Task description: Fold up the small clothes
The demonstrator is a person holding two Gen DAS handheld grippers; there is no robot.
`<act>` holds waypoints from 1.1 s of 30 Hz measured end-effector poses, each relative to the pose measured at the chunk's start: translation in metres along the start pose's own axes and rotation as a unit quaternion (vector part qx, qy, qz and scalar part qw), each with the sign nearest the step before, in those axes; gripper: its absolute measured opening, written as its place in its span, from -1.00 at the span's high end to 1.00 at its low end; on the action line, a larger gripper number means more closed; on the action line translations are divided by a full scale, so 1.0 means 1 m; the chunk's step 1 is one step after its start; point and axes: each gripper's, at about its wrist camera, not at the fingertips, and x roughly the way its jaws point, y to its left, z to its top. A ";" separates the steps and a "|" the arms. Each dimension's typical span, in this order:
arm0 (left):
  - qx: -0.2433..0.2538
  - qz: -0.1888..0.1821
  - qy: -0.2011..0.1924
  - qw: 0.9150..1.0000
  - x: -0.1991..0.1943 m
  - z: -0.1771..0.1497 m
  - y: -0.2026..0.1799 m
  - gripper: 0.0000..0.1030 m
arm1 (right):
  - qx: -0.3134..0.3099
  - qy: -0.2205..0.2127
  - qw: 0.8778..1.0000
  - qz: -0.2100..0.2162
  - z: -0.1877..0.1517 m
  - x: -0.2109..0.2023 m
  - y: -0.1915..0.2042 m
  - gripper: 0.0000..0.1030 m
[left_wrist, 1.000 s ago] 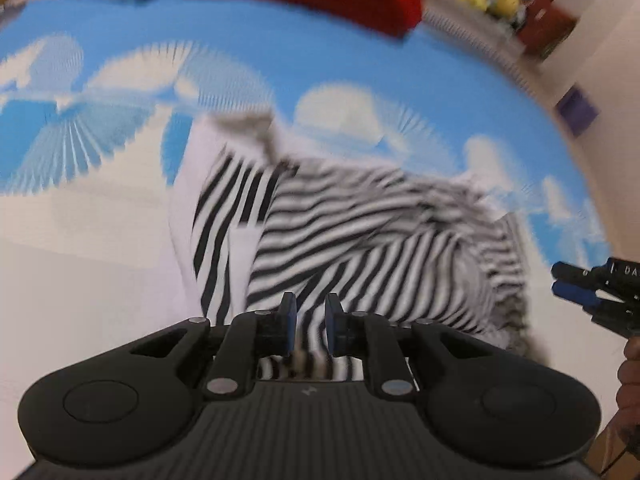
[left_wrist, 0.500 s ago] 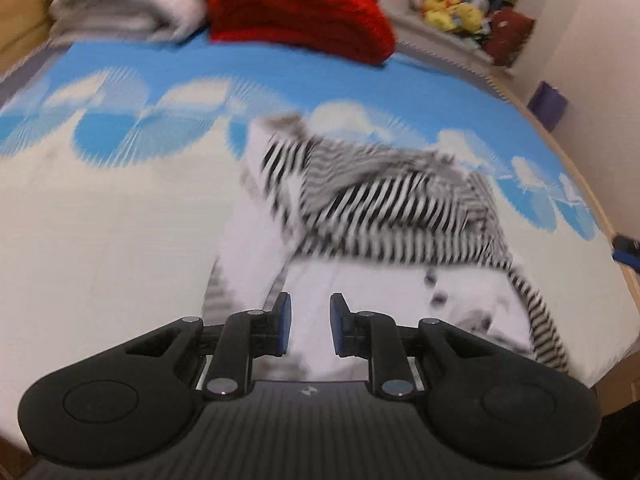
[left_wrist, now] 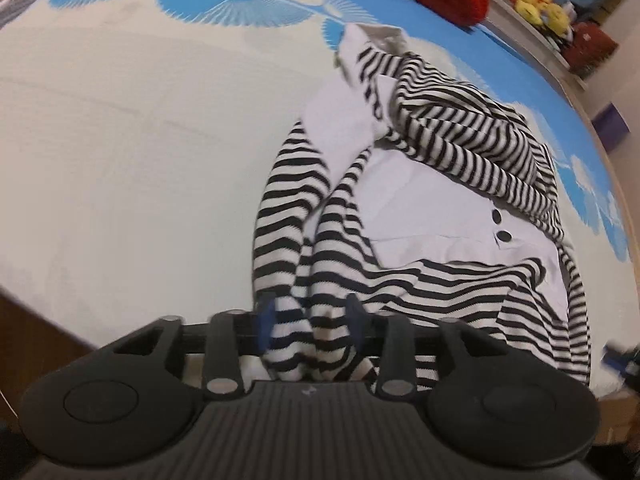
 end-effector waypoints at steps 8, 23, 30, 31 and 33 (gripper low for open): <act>-0.044 0.001 0.023 0.999 0.007 0.000 0.012 0.02 | -0.021 0.045 0.999 -0.012 -0.021 0.018 -0.009 0.37; -0.014 0.016 0.086 0.996 0.035 -0.009 0.001 0.36 | -0.049 0.085 0.995 0.007 -0.030 0.036 0.004 0.64; -0.032 0.014 0.070 0.997 0.030 -0.007 0.004 0.67 | -0.047 0.082 0.995 0.012 -0.028 0.036 0.005 0.73; -0.030 0.014 0.072 0.997 0.031 -0.007 0.003 0.65 | -0.045 0.084 0.995 0.009 -0.028 0.037 0.004 0.72; -0.026 0.006 0.086 0.996 0.034 -0.009 0.001 0.46 | -0.043 0.087 0.995 0.009 -0.029 0.038 0.005 0.66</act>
